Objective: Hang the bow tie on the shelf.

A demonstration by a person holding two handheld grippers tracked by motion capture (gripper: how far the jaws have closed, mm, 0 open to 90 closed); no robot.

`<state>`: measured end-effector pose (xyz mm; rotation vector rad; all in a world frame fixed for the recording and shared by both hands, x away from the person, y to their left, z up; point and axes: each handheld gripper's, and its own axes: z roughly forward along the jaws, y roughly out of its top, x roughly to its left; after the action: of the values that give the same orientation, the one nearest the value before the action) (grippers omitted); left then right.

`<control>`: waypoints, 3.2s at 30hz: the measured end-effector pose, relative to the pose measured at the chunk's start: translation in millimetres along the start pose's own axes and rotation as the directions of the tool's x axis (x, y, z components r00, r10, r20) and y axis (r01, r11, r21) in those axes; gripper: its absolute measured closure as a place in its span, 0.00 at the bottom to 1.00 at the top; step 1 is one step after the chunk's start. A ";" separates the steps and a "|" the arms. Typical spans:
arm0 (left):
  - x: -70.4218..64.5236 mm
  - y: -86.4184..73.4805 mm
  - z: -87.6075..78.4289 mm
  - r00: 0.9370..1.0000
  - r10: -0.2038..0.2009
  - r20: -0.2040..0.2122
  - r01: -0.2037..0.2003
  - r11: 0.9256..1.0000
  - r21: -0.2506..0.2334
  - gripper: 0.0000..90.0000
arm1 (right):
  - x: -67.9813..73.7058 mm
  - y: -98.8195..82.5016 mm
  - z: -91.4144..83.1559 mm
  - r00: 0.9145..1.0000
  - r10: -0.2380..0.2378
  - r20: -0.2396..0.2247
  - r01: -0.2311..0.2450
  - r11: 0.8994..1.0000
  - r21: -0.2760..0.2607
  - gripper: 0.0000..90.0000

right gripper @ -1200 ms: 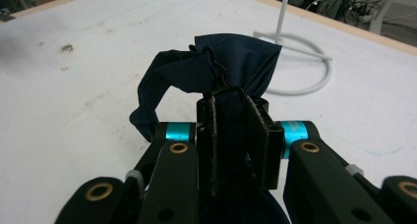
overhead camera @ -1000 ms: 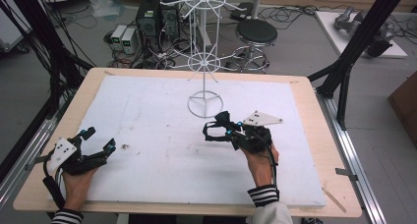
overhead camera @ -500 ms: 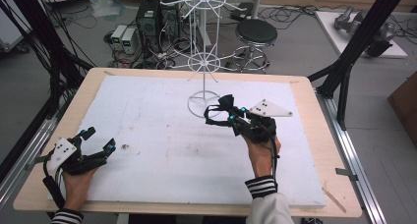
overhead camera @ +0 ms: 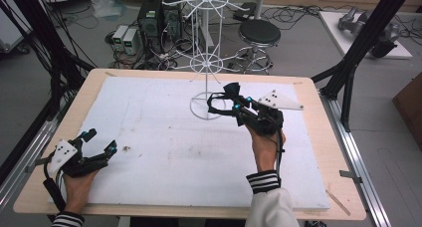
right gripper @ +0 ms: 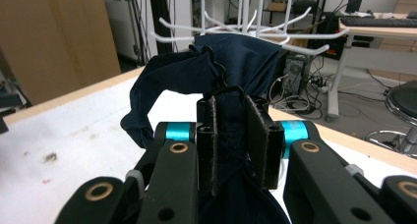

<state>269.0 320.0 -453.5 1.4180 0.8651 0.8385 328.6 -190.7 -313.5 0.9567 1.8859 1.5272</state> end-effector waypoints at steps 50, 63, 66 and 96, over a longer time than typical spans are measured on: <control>0.3 0.3 1.3 1.000 -0.011 -0.012 0.011 1.000 0.009 0.16 | -23.3 13.3 58.2 0.993 0.061 0.105 -0.065 0.997 0.035 0.83; -0.9 0.4 1.3 1.000 0.003 -0.022 -0.003 1.000 0.012 0.16 | -18.2 9.2 69.9 0.989 -0.005 0.151 -0.008 0.997 0.080 0.51; -1.0 0.0 0.6 1.000 0.002 -0.021 -0.001 1.000 0.002 0.16 | -16.7 8.9 71.1 0.984 -0.022 0.177 0.007 0.996 0.087 0.30; -1.2 -0.6 -1.4 1.000 0.007 -0.011 -0.008 1.000 -0.016 0.16 | -16.1 -119.2 -80.2 0.975 -0.030 0.221 0.073 0.980 -0.187 0.02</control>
<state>267.2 319.6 -454.1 1.4045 0.8600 0.8580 253.6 -265.0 -412.3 0.9364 1.5664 1.4796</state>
